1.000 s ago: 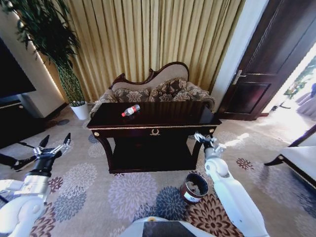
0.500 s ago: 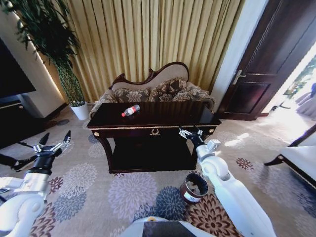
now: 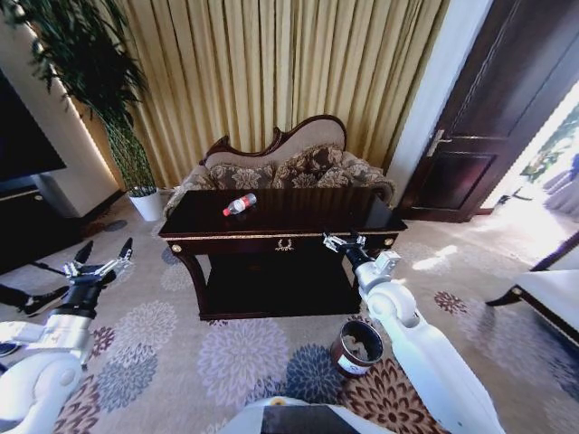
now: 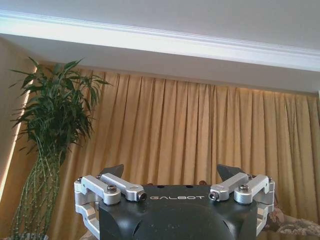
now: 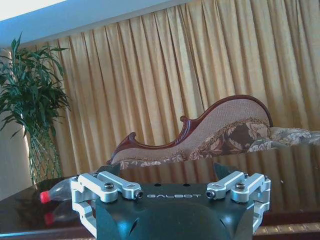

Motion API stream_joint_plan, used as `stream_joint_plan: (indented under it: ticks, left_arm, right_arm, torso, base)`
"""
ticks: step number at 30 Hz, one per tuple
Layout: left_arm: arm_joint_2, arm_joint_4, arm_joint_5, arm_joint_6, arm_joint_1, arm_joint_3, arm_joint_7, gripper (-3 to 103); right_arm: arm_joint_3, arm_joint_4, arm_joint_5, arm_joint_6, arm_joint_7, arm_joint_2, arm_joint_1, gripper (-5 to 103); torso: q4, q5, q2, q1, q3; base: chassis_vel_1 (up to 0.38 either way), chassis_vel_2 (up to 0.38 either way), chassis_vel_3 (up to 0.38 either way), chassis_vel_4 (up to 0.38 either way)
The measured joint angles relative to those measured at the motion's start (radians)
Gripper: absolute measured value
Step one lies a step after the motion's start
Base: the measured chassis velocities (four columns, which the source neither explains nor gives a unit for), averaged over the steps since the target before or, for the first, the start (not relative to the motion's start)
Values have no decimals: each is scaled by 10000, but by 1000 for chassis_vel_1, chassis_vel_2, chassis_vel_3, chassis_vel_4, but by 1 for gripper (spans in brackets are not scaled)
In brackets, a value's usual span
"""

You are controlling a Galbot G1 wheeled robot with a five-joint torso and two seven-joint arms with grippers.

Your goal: Move to the front of the table and place the trash on the table into the trash bin.

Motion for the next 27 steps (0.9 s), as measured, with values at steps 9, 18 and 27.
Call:
stream_joint_plan:
  ticks: [9, 18, 27]
  left_arm:
    - [-22, -6, 29, 46, -52, 61, -4, 100]
    - [-69, 56, 68, 56, -65, 92, -6, 100]
    - [-26, 17, 42, 75, -66, 66, -35, 100]
  right_arm:
    - [0, -9, -4, 11, -12, -22, 44, 100]
    - [17, -43, 8, 40, -13, -34, 53, 100]
    - [17, 5, 32, 59, 25, -41, 59, 100]
  torso:
    - [-1, 1, -4, 5, 3]
    - [1, 0, -7, 10, 5]
    - [1, -2, -3, -2, -1]
  base:
    - [-230, 251, 236, -257]
    - [-249, 247, 249, -248]
    - [-54, 38, 37, -59]
